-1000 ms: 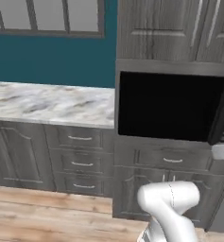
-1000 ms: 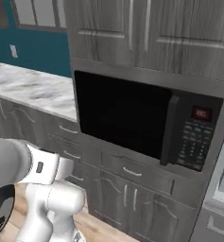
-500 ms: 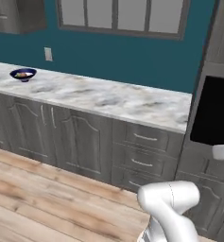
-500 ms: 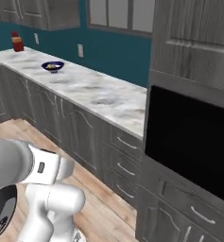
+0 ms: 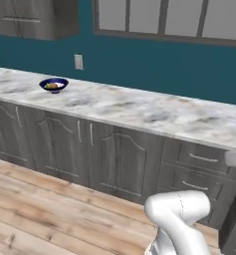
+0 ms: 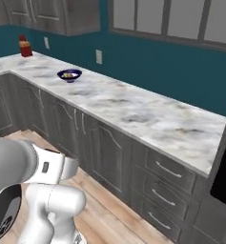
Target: Place the bowl with the onion and lemon wedge on the top shelf of the fridge. Place the bowl with the chicken drumsticks on the second highest shelf of the fridge.
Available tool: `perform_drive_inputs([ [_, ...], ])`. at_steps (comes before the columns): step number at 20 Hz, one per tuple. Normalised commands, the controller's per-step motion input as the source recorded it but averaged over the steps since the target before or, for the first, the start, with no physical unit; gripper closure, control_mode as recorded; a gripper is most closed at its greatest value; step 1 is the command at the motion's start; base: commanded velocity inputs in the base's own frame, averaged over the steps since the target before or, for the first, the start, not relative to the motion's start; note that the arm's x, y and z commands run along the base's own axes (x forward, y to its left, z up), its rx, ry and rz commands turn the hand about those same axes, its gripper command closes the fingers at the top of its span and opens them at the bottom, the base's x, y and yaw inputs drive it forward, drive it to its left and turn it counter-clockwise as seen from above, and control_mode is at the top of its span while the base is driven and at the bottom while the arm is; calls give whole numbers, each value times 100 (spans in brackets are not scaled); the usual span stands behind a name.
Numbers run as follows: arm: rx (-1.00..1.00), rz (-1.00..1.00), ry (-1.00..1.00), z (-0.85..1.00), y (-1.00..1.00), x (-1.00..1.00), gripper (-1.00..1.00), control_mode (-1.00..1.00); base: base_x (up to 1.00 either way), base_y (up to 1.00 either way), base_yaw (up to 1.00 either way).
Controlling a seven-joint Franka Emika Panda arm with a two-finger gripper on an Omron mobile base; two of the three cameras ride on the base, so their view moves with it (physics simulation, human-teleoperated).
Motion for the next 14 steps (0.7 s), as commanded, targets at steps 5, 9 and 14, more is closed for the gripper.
perform_drive_inputs([
  [5,0,0,0,0,0,0,-100,100,100,100,-23],
  [9,0,0,0,0,0,0,-100,100,100,100,-38],
  [14,0,0,0,0,0,0,-100,100,100,100,-41],
])
